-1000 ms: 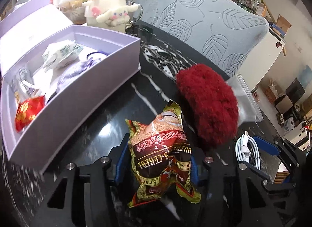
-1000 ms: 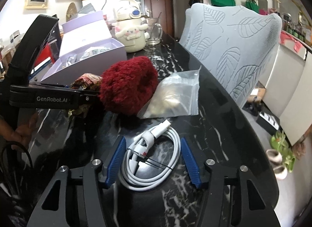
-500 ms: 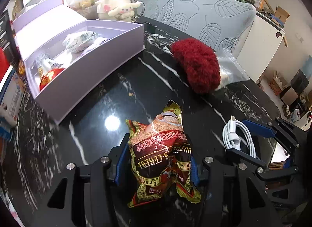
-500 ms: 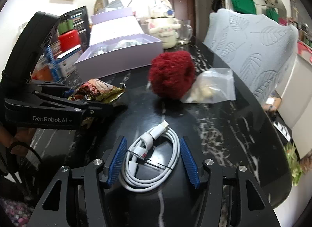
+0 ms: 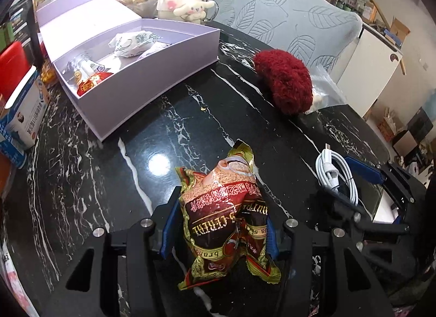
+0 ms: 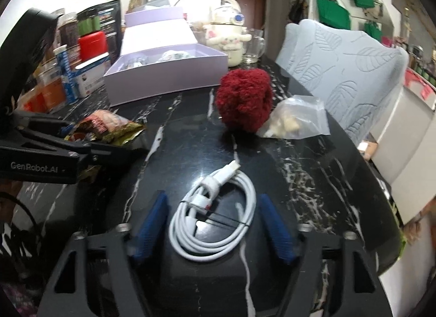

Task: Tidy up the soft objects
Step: 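Carry the gold snack bag with the left tool while the right tool carries the cable to the box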

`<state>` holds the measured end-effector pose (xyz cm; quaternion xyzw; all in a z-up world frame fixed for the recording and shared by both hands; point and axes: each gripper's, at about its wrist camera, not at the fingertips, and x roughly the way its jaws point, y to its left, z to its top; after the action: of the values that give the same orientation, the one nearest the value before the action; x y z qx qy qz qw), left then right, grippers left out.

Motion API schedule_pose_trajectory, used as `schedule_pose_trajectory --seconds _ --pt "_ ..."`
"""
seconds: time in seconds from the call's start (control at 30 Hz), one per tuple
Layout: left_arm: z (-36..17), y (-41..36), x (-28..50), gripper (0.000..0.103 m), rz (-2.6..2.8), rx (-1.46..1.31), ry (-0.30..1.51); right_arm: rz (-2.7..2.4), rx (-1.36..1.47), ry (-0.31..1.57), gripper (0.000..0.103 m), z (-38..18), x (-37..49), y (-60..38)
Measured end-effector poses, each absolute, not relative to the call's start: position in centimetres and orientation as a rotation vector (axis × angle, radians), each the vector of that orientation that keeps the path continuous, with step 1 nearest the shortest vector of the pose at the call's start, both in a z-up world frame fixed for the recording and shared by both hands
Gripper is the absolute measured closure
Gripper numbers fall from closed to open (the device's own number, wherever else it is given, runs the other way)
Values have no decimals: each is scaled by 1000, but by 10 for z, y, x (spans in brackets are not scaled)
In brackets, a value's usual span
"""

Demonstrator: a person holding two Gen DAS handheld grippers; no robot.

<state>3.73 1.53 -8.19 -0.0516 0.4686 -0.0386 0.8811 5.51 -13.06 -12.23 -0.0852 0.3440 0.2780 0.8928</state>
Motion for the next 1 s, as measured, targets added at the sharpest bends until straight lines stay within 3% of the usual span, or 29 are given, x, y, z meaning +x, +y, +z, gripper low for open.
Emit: schedule_pose_trajectory --seconds 0.17,1.0 --pt "-82 16 37 52 -83 -109 967 568 -177 727 51 -122 58 -131" --pt "-62 31 1 52 7 -148 922 778 -166 692 51 -99 43 -100"
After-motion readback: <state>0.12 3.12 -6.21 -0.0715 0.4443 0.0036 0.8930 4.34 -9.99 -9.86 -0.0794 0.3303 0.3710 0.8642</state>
